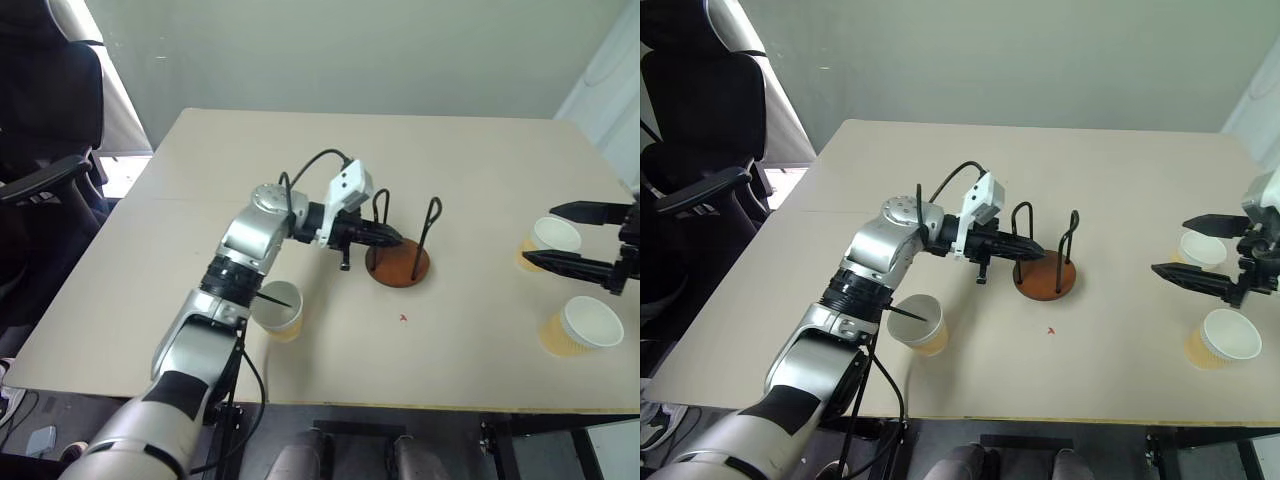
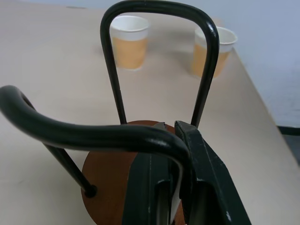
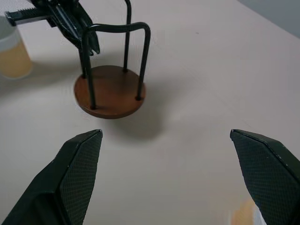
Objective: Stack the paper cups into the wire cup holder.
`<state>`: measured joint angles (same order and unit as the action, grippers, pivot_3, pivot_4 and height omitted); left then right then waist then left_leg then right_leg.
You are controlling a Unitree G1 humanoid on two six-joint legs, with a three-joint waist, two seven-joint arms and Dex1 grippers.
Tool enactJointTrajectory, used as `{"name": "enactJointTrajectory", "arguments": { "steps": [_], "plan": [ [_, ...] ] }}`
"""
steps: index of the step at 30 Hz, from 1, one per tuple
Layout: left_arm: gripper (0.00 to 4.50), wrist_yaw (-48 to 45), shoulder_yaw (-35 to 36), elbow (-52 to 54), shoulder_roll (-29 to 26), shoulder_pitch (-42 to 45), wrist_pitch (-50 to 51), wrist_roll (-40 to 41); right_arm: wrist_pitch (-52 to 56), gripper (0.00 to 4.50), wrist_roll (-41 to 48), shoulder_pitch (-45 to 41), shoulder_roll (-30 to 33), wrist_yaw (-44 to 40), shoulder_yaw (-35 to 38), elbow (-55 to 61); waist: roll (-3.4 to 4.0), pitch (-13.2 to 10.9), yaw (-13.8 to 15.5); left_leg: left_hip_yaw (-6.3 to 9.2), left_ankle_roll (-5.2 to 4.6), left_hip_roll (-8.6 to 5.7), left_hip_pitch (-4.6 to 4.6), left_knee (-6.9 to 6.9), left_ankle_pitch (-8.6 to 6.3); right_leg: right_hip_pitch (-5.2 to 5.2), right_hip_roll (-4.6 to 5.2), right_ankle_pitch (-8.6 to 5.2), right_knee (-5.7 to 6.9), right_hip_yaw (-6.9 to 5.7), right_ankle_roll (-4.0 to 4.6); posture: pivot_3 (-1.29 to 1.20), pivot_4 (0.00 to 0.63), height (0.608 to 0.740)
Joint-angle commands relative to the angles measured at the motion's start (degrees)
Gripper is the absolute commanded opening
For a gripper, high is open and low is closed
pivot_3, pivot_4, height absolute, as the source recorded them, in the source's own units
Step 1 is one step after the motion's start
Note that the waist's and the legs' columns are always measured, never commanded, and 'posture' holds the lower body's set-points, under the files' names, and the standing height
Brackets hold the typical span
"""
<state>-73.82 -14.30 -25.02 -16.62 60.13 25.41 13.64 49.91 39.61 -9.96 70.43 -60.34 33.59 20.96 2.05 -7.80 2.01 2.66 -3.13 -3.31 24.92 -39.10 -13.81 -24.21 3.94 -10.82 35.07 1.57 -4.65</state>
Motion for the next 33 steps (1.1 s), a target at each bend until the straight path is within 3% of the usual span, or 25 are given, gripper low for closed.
{"name": "enactJointTrajectory", "arguments": {
  "steps": [1,17,33],
  "plan": [
    [0.03,-0.80,-0.45,-0.21,2.00,1.63,-1.31,0.35,0.74,4.50,-0.52,1.41,1.32,-0.87,5.88,2.59,0.00,0.00,0.02,0.00,-0.01,0.00,0.01,0.00,0.00,0.00,0.00,0.00,-0.01,0.00,-0.01,0.00,0.150,0.740],
    [0.03,-0.75,-3.41,-8.35,7.34,1.90,-7.11,-4.36,3.08,4.50,-0.84,7.14,-0.58,-0.45,12.27,6.81,0.00,0.00,0.09,-0.12,-0.15,0.00,0.00,-0.12,-0.07,0.01,0.01,-0.02,0.06,0.05,-0.14,0.00,0.150,0.740],
    [0.03,-2.06,-5.51,-3.66,5.92,-1.23,-4.13,-5.19,1.48,4.50,-0.45,5.73,-0.69,0.88,8.96,6.10,0.00,0.00,0.10,-0.17,-0.22,0.00,0.00,-0.26,-0.11,0.02,0.01,-0.05,0.12,0.07,-0.19,0.00,0.150,0.740]
  ]
}}
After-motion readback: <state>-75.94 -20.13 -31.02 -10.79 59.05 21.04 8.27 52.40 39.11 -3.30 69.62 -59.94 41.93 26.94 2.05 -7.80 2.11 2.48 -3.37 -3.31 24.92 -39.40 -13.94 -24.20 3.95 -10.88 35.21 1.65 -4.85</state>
